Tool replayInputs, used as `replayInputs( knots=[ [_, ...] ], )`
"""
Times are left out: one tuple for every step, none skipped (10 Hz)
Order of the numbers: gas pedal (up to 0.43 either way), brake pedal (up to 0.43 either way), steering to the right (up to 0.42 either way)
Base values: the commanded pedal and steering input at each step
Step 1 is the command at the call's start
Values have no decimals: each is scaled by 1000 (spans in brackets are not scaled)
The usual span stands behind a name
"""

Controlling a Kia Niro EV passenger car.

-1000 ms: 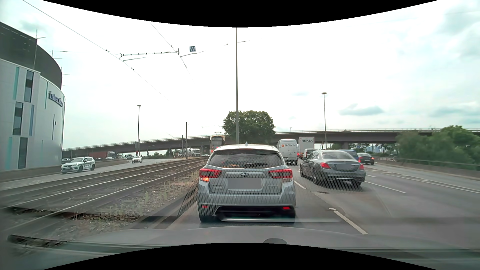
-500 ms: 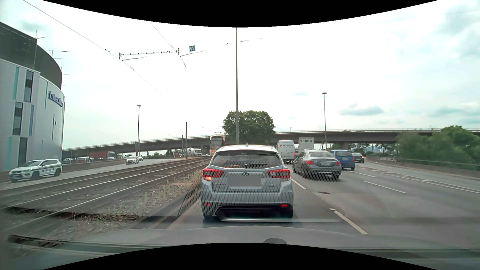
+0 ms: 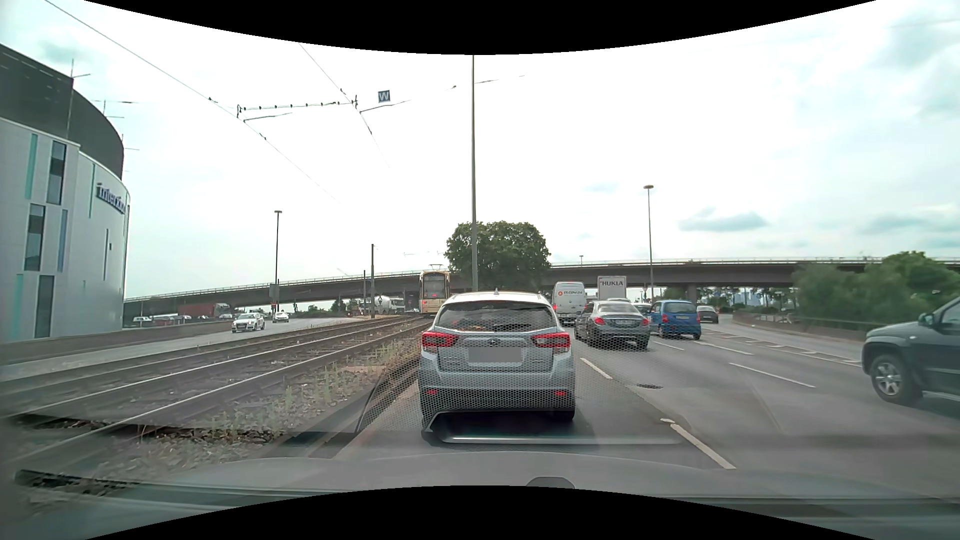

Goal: Follow the waypoints while adhering to traffic rules and regulations

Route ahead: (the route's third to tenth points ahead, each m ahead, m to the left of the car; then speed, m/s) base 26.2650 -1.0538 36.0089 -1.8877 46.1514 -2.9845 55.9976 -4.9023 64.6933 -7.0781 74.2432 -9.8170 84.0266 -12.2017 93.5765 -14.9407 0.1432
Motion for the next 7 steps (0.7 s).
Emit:
replayInputs(
  knots=[
    [39,0,-8],
    [79,0,-8],
    [98,0,-8],
    [118,0,-7],
    [138,0,-8],
    [169,0,-7],
    [189,0,-7]
  ],
)
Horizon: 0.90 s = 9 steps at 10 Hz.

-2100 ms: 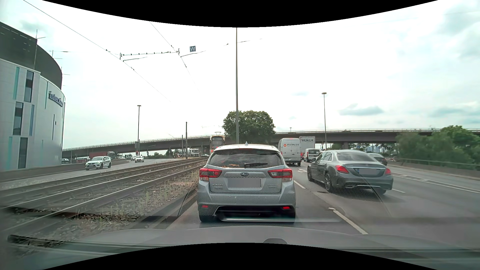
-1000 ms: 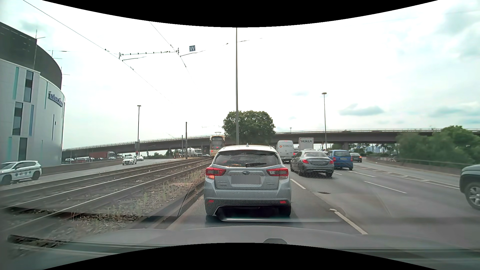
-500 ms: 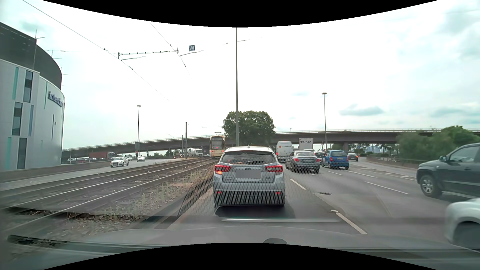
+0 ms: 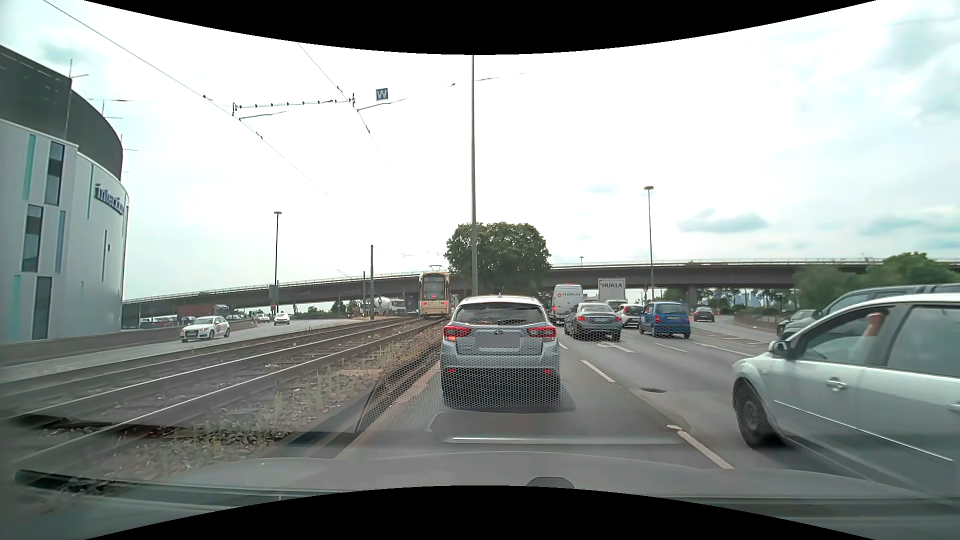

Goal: Follow the waypoints while adhering to traffic rules and regulations

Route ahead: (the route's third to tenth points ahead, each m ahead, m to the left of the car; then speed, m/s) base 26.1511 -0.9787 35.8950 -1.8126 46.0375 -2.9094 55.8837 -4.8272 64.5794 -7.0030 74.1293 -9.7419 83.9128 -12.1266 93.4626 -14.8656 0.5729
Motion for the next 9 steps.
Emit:
replayInputs(
  knots=[
    [220,0,-8],
    [248,0,-8],
    [260,0,-8],
    [268,0,-7],
    [268,0,-8],
    [268,0,-7],
    [268,0,-8],
    [268,0,-7],
    [268,0,-7]
  ],
)
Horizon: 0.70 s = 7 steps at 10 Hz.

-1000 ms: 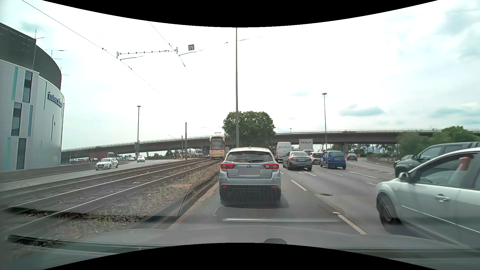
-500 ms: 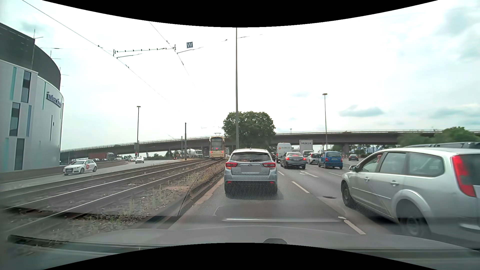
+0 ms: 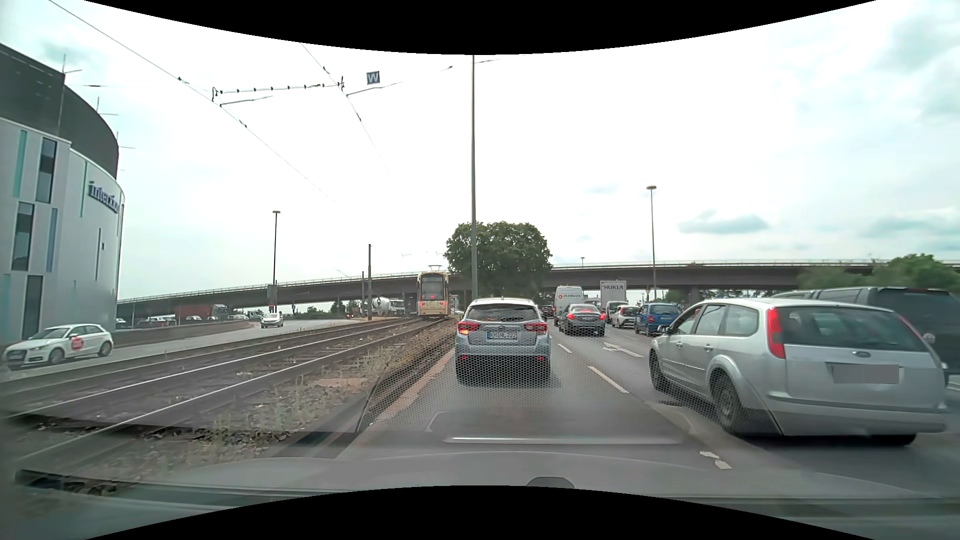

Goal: Follow the waypoints while adhering to traffic rules and regulations

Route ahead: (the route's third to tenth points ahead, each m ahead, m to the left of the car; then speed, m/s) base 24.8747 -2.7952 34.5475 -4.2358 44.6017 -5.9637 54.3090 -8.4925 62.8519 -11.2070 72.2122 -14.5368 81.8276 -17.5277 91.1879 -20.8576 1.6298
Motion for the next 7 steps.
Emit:
replayInputs(
  knots=[
    [268,0,-8],
    [268,0,-8],
    [268,0,-8],
    [268,0,-8],
    [280,0,-7],
    [280,0,-8],
    [280,0,-7]
  ],
)
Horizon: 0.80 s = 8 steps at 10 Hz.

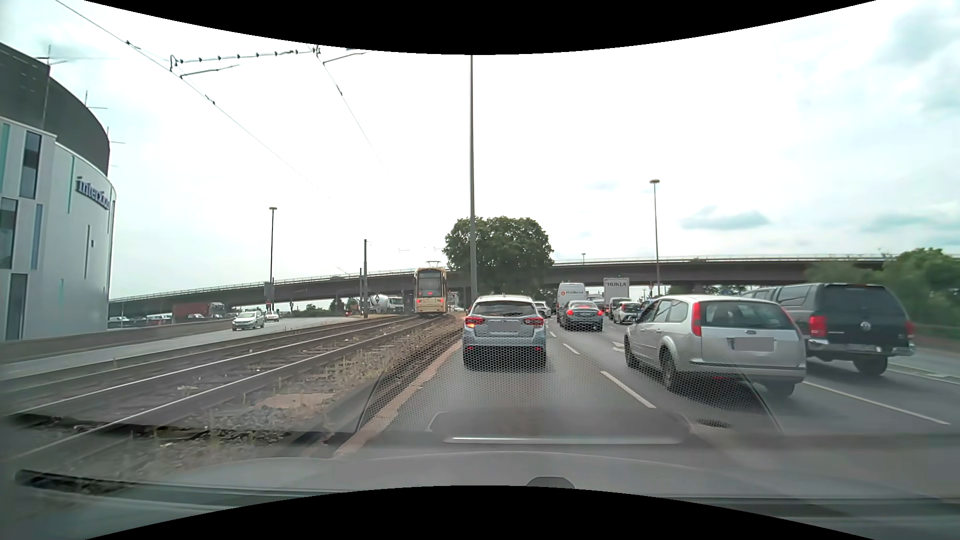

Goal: Follow the waypoints while adhering to traffic rules and regulations

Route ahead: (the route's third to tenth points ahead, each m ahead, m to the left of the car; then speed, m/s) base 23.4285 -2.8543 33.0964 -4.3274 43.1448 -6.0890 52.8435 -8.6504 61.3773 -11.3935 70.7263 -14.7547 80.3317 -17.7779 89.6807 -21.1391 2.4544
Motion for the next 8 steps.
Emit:
replayInputs(
  knots=[
    [268,0,-7],
    [268,0,-7],
    [260,0,-7],
    [260,0,-7],
    [260,0,-7],
    [260,0,-7],
    [260,0,-7],
    [268,0,-7]
  ],
)
